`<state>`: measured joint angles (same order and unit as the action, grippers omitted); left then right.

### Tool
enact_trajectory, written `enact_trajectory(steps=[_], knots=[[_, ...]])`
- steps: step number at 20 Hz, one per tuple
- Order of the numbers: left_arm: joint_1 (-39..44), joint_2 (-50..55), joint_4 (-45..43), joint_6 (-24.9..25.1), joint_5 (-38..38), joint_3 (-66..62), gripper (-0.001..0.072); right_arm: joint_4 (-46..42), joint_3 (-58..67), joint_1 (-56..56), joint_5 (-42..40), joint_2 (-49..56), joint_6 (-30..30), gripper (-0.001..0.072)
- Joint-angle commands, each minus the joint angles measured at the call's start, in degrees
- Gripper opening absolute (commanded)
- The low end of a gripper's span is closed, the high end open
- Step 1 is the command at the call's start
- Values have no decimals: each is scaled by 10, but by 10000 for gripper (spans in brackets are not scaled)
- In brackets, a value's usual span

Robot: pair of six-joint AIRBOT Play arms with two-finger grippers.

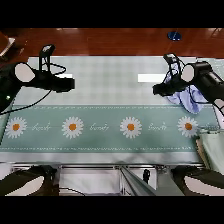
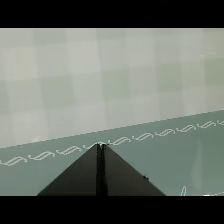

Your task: Fold the shirts.

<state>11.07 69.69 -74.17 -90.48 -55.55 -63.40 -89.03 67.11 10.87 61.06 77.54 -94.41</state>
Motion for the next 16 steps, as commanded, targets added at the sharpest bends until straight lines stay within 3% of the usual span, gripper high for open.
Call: enact_trajectory(steps=[1,16], knots=[[0,0,0,-1,0,0,16,0,0,1,0,0,0,21],[0,0,0,-1,17,0,16,1,0,1,0,0,0,21]])
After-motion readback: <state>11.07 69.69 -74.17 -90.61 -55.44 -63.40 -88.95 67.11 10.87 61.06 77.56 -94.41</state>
